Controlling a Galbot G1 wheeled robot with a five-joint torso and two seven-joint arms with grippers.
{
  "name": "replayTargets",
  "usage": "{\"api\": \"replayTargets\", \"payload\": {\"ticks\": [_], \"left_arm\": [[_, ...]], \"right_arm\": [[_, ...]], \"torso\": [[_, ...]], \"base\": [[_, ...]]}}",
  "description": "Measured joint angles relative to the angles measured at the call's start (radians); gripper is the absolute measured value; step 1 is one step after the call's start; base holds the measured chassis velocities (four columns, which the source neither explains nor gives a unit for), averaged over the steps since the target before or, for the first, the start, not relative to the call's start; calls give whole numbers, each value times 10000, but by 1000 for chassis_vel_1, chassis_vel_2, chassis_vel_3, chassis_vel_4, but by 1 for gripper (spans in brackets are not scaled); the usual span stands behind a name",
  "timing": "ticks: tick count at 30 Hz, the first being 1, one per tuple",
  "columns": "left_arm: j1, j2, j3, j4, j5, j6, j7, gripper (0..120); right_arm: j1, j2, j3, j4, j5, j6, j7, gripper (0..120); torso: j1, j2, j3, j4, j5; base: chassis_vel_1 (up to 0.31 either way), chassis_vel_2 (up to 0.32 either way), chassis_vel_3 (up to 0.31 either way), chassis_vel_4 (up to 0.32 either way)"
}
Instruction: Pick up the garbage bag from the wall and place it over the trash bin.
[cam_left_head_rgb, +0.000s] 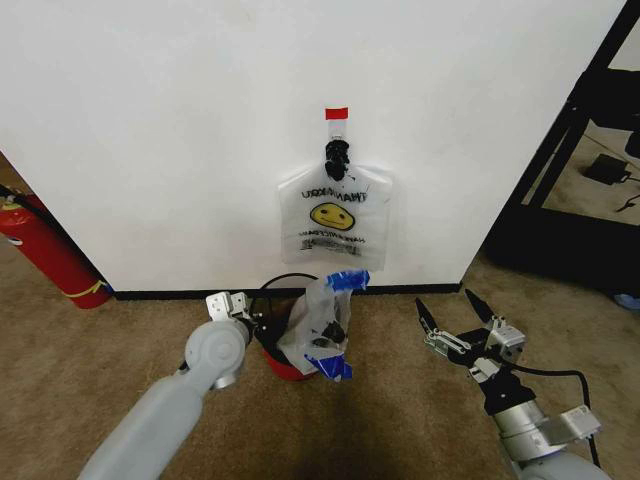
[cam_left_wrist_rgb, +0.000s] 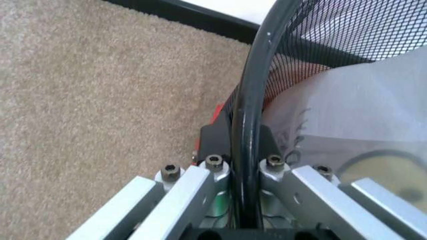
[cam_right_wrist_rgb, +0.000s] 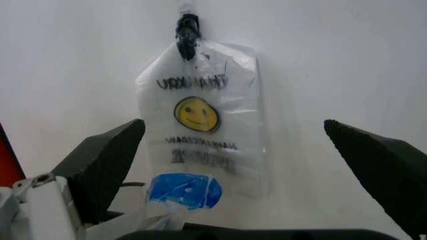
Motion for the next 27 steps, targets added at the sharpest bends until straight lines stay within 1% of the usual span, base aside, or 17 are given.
{"api": "replayTargets", "payload": {"ticks": [4,9,13,15,19,20,21,24,25,26,27], "left_arm": [[105,1,41,-15,156,10,-19,0],[215,-281,35,267,502,-39,-9,0],[205,-361,8,462,537,-38,60,0],[192,-386,3,641,565,-38,128,0],[263,-455,-21,677,593,-38,192,1],[296,-475,-36,667,600,-31,198,4],[355,-521,-63,630,626,-15,223,11],[435,-525,-106,533,768,39,328,22],[436,-464,-109,470,783,99,391,26],[436,-464,-109,470,783,99,391,26],[422,-368,-108,395,783,139,448,32]], "right_arm": [[-34,31,-23,-3,-49,-1,2,100],[-30,67,-92,-6,-78,-1,2,100],[-61,69,-99,22,-86,-2,6,100],[-89,63,-100,44,-93,-3,7,100],[-125,70,-94,58,-87,9,18,100],[-143,75,-91,60,-86,15,20,100],[-181,79,-81,62,-83,30,20,100],[-206,65,-57,69,-70,58,20,100],[-199,56,-55,74,-62,59,20,100],[-199,56,-55,74,-62,59,20,100],[-189,49,-55,81,-58,60,21,100]], "torso": [[0,0,0,-1,1],[0,0,1,0,-1],[0,0,0,-2,0],[0,0,0,1,1],[-1,0,-1,2,3],[-1,0,0,1,3],[0,0,0,1,3],[0,0,1,-2,1],[0,0,2,-2,-3],[0,0,2,-2,-3],[0,0,3,-4,-5]], "base": [[0,0,0,0],[0,0,0,0],[0,0,0,0],[0,0,0,0],[0,0,0,0],[0,0,0,0],[0,0,0,0],[0,0,0,0],[0,0,0,0],[0,0,0,0],[0,0,0,0]]}}
